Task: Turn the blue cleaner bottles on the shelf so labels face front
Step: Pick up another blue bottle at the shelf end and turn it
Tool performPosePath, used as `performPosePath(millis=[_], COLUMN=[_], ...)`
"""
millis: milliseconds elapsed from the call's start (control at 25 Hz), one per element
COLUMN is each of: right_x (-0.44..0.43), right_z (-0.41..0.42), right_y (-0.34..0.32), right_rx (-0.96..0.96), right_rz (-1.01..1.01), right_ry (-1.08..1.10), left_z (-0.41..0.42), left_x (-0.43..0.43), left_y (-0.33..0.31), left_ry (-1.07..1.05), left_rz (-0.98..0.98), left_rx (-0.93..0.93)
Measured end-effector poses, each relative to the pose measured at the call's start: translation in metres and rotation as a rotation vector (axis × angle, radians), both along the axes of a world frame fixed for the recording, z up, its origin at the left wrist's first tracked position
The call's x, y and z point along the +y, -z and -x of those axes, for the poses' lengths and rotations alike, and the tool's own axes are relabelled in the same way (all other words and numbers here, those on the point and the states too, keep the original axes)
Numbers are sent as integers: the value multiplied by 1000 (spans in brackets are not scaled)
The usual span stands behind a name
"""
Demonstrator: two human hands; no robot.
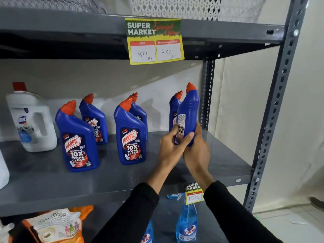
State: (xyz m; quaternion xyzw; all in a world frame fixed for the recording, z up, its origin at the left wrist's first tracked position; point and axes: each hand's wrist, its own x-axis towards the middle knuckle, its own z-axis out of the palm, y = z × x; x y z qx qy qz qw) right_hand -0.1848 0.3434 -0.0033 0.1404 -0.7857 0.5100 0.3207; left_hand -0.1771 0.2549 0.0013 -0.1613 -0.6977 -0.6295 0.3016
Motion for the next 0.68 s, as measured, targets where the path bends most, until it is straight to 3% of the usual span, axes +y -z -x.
performPosePath(millis=[320, 480, 680], right_x=[8, 19, 31], right_z=[0, 7, 27], right_y=[6, 2, -4], right_rx=[22, 47, -135], right_rz=[-129, 32, 228], right_ry=[-104, -209, -410], left_z=[16, 21, 23], left_x=[-5, -6, -8], left_y=[-11, -5, -9], left_ry=[56, 75, 118], left_rz=[20, -47, -122], left_rx=[-46, -143, -181])
